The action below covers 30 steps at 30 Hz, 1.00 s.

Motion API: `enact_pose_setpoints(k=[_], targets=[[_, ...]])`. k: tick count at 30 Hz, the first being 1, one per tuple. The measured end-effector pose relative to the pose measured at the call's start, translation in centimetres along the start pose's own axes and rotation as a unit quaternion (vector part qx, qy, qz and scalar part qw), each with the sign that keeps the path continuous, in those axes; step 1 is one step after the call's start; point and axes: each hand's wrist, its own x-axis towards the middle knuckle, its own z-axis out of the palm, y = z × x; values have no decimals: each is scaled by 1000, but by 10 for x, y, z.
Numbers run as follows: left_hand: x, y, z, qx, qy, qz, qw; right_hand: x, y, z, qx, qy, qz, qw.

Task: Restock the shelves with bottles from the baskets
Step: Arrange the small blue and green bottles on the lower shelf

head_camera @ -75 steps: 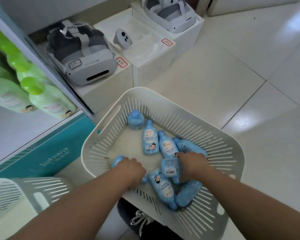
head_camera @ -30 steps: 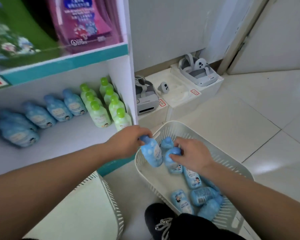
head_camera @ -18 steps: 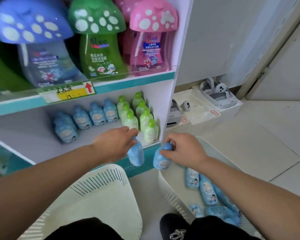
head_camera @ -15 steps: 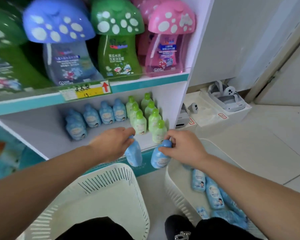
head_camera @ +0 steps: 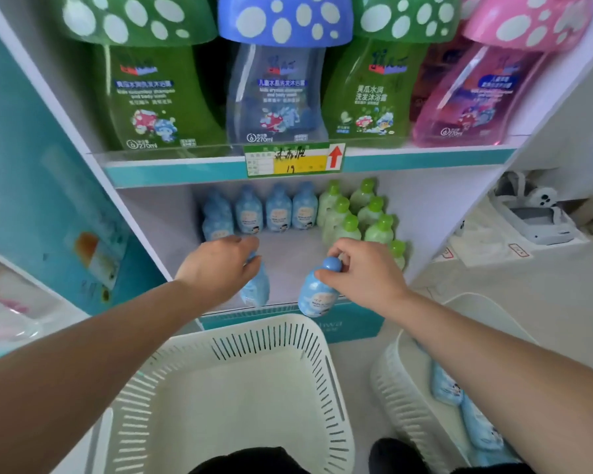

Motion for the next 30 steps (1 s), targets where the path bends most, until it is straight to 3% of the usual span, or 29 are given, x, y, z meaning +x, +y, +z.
enact_pose_setpoints(k=[9,15,18,21,30], targets=[[41,-20,13,-65,-14,-33,997,39,-7,21,1,7,1,1000],[77,-31,19,14,-36,-20,999,53,-1,35,11,13,6,1000],[93,-29,15,8,-36,-15,999,54,4,39,21,10,9,1000],[106,-37,18,-68,-53,-53,995,55,7,43,23,3,10,1000],[125,-37,22,-12,-128,-38,991,58,14,50,50,-4,18,999]])
